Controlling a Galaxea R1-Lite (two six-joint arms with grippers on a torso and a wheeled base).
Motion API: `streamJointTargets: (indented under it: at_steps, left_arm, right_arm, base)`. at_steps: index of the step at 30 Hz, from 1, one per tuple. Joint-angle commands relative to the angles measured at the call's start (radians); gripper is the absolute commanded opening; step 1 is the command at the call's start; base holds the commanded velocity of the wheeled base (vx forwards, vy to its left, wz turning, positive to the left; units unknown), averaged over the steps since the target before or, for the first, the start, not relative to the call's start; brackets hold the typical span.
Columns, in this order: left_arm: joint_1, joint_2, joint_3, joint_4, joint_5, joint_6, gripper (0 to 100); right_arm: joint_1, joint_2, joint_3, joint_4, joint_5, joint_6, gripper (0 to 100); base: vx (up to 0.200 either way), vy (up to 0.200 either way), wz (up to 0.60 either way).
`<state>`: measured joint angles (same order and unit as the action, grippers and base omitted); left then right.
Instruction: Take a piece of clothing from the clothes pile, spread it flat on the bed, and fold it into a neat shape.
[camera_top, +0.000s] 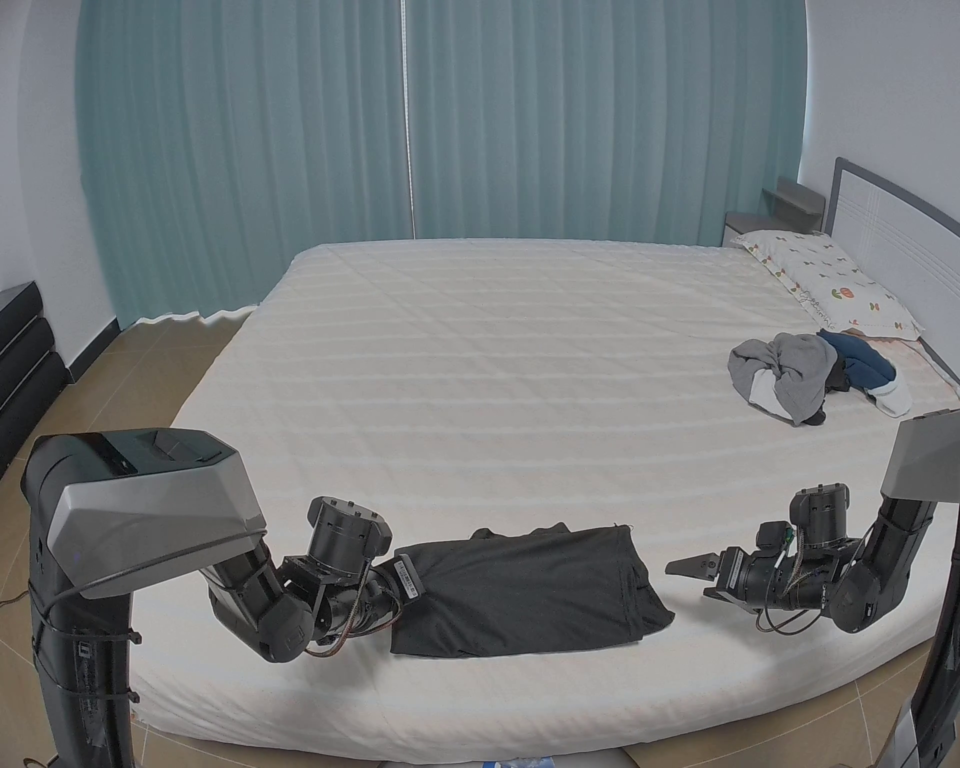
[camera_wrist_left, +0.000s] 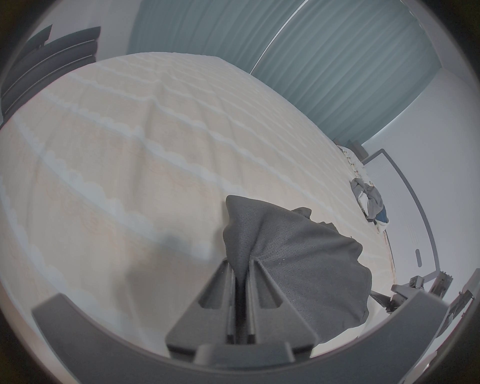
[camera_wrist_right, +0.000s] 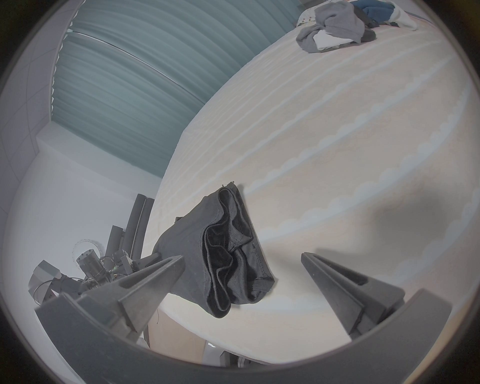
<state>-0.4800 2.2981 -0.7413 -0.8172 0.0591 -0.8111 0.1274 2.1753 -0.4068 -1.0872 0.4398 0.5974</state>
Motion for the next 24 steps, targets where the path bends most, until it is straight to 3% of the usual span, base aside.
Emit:
streamJointTargets:
  at_steps: [1,3,12,13,20,24]
  left_arm:
    - [-0.006,-0.014,-0.003,0.026,-0.001,0.0,0]
    - [-0.009,-0.016,-0.001,0.032,-0.001,0.0,0]
    - [-0.009,-0.016,-0.003,0.023,0.001,-0.007,0]
    - [-0.009,-0.016,-0.003,0.023,0.001,-0.007,100]
    - [-0.009,-0.017,0.003,0.026,0.001,-0.007,100]
    - [0.006,-0.058,0.014,0.03,0.001,-0.005,100]
  right_arm:
    - [0.0,0.0,0.002,0.0,0.0,-0.001,100]
    - [0.0,0.0,0.002,0.0,0.0,-0.001,100]
    - [0.001,-0.003,0.002,0.0,0.0,-0.001,100]
    - [0.001,-0.003,0.002,0.0,0.0,-0.001,100]
    - [0.0,-0.009,0.0,-0.003,-0.001,-0.002,100]
    - [-0.002,-0.011,0.002,-0.083,-0.018,-0.002,100]
  base:
    - [0.0,0.2,0.0]
    - [0.0,0.2,0.0]
    - [0.0,0.0,0.0]
    - [0.0,0.0,0.0]
    - [0.0,0.0,0.0]
    - [0.0,0.0,0.0]
